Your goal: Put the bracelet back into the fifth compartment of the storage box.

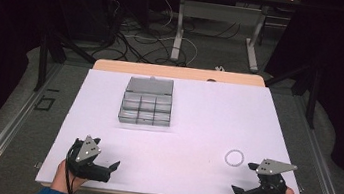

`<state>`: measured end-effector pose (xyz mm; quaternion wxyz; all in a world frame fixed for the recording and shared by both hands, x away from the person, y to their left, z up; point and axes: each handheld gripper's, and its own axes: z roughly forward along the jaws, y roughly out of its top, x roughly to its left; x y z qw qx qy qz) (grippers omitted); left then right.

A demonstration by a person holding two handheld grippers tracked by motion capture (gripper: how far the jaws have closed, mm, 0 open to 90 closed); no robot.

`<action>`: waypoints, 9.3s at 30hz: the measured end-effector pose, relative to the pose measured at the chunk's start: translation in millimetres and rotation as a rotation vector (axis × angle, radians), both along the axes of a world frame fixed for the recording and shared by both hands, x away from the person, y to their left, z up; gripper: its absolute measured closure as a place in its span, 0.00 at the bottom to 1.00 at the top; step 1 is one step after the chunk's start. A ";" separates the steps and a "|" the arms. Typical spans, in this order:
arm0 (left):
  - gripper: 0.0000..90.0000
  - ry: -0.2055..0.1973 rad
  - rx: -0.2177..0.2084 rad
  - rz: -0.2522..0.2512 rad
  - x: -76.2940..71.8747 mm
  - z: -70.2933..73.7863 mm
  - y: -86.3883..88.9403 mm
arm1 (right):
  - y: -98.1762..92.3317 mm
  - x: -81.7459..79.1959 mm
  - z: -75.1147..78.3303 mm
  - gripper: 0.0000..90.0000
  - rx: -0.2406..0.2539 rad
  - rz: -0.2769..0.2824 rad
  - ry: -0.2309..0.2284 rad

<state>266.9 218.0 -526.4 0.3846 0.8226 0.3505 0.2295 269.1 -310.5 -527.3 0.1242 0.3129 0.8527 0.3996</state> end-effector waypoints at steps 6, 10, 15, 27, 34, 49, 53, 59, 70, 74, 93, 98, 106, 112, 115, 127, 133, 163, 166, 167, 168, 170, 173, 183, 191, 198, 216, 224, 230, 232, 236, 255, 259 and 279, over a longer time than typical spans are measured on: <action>0.00 -0.001 0.001 -0.001 0.0 0.3 -0.2 | 1.0 -0.7 -0.6 0.01 0.001 -0.013 -0.005; 0.00 0.003 0.006 -0.004 -0.1 0.5 -0.4 | 1.3 -0.8 -0.9 0.01 0.001 -0.014 0.003; 0.00 0.001 0.005 -0.005 -0.3 0.1 -0.7 | 1.5 0.7 0.3 0.01 -0.008 -0.001 0.001; 0.00 0.000 0.010 -0.002 0.3 -0.3 -0.9 | 6.9 7.3 3.8 0.01 -0.019 -0.007 -0.006; 0.00 0.003 0.015 -0.002 0.2 -0.4 -1.7 | 9.3 10.9 6.3 0.01 -0.023 -0.026 0.002; 0.00 0.008 0.019 -0.003 0.1 -0.5 -1.9 | 13.4 22.7 5.5 0.01 -0.031 -0.043 0.004; 0.00 0.004 0.019 0.000 0.1 -0.5 -1.6 | 14.8 27.0 4.5 0.01 -0.039 -0.044 0.020; 0.00 0.006 0.019 -0.001 0.2 -0.5 -1.8 | 15.9 31.8 3.2 0.01 -0.048 -0.039 0.022; 0.00 0.009 0.022 -0.001 0.2 -0.3 -1.6 | 18.0 42.2 -2.3 0.01 -0.061 -0.054 0.048; 0.00 0.008 0.023 -0.001 0.2 -0.3 -1.6 | 18.9 45.2 -3.3 0.01 -0.059 -0.056 0.069; 0.00 0.008 0.022 -0.001 0.7 -1.1 -2.1 | 21.6 60.6 -16.1 0.31 -0.061 -0.081 0.107; 0.00 0.012 0.020 -0.005 0.8 -1.3 -2.2 | 21.0 61.9 -17.6 0.46 -0.080 -0.073 0.127; 0.00 0.007 0.025 -0.005 0.9 -1.0 -1.9 | 21.6 63.0 -21.5 0.68 -0.080 -0.063 0.124; 0.00 0.008 0.026 -0.004 0.7 -0.9 -1.9 | 20.8 63.5 -22.9 0.77 -0.084 -0.075 0.125; 0.00 0.004 0.026 -0.002 0.6 -0.7 -2.0 | 21.6 62.9 -23.4 0.80 -0.085 -0.086 0.133; 0.00 0.010 0.026 -0.007 0.2 -0.3 -1.9 | 25.6 59.1 -24.8 0.87 -0.118 -0.107 0.091; 0.00 0.008 0.028 -0.007 0.4 -0.6 -2.1 | 25.9 58.6 -25.2 0.94 -0.107 -0.104 0.100; 0.00 0.006 0.028 -0.008 0.4 -0.6 -2.4 | 13.1 55.3 -3.7 0.95 -0.007 -0.144 0.044; 0.00 0.006 0.028 -0.008 0.4 -0.6 -2.4 | 11.0 55.3 -1.1 0.95 0.008 -0.156 0.026; 0.00 0.006 0.028 -0.008 0.4 -0.6 -2.3 | 10.0 54.9 0.8 0.95 0.010 -0.157 0.034; 0.00 0.006 0.028 -0.008 0.5 -0.6 -2.3 | 9.3 54.8 1.6 0.95 0.016 -0.166 0.020; 0.00 0.006 0.028 -0.008 0.5 -0.7 -2.4 | 7.4 55.1 3.8 0.95 0.033 -0.164 0.015; 0.00 0.006 0.028 -0.008 0.5 -0.7 -2.4 | 5.8 54.4 6.7 0.95 0.045 -0.178 0.010; 0.00 0.007 0.030 -0.008 0.6 -0.8 -2.5 | 0.1 52.4 17.6 0.95 0.070 -0.193 -0.012; 0.00 0.007 0.030 -0.008 0.6 -0.7 -2.5 | -1.0 50.5 23.0 0.95 0.092 -0.194 -0.026; 0.00 0.009 0.029 -0.006 0.5 -0.9 -2.8 | 1.0 49.3 26.8 0.95 0.092 -0.178 -0.029; 0.00 0.009 0.028 -0.005 0.7 -0.9 -3.0 | 15.4 47.2 33.6 0.95 0.098 -0.156 -0.046; 0.00 0.008 0.029 -0.004 0.6 -0.9 -2.9 | 18.3 48.5 35.4 0.95 0.093 -0.138 -0.045; 0.00 0.005 0.031 -0.005 0.4 -0.6 -2.8 | 27.8 51.7 39.6 0.95 0.102 -0.138 -0.048; 0.00 0.005 0.031 -0.005 0.5 -0.5 -2.6 | 30.9 54.1 41.4 0.95 0.095 -0.125 -0.062; 0.00 0.002 0.031 -0.005 0.1 -0.1 -2.6 | 37.8 56.8 45.7 0.95 0.095 -0.120 -0.066; 0.00 0.004 0.030 -0.007 0.5 -0.8 -2.9 | 60.6 71.3 51.1 0.95 0.092 -0.068 -0.071; 0.00 0.004 0.032 -0.005 0.7 -1.0 -2.6 | 64.4 76.1 52.8 0.95 0.086 -0.051 -0.079; 0.00 0.007 0.033 0.001 1.5 -2.1 -1.1 | 89.1 91.4 56.2 0.95 0.091 -0.018 -0.101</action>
